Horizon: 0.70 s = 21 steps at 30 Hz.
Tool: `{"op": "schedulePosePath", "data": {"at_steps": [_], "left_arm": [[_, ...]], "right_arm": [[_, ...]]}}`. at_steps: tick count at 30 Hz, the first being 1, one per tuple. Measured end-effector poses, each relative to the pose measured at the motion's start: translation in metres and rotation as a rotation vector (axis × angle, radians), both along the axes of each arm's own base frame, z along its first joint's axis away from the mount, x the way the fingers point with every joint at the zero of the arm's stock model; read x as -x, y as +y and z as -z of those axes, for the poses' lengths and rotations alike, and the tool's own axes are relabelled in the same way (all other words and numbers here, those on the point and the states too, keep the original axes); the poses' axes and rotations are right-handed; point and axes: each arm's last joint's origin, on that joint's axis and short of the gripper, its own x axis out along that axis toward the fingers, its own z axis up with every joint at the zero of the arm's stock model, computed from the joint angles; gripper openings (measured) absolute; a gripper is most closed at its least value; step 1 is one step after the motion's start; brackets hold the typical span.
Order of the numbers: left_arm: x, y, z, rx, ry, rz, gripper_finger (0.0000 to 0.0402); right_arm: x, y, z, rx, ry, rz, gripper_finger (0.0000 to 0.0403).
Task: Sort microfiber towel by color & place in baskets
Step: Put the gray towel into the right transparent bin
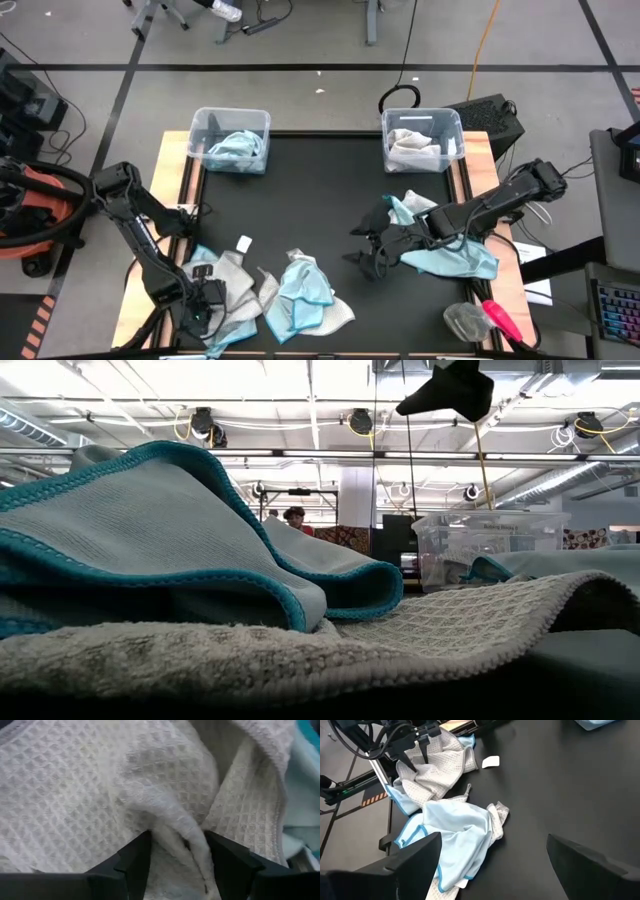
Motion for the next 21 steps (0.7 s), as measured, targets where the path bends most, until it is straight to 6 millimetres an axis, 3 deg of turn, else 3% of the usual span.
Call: {"op": "schedulePosePath", "data": {"at_steps": [3,8,15,21], "left_arm": [[0.000,0.002,0.002,-0.020,-0.015,-0.011,0.0140],[-0.001,0.000,0.001,-0.003,-0.037,-0.015,0.0023],[-0.004,-0.005,-0.015,0.040,-0.066,-0.003,0.0008],[-0.003,0.002,-0.052,-0.006,-0.130,-0.013,0.0007]], "right_arm": [[-0.001,0.002,0.003,-0.005,0.011,-0.006,0.0352],[-0.002,0.004,0.005,-0.003,0.020,-0.010,0.0352],[-0.002,0.003,0.005,-0.001,0.019,-0.009,0.0352],[-0.002,0.003,0.005,0.000,0.019,-0.010,0.0352]]}}
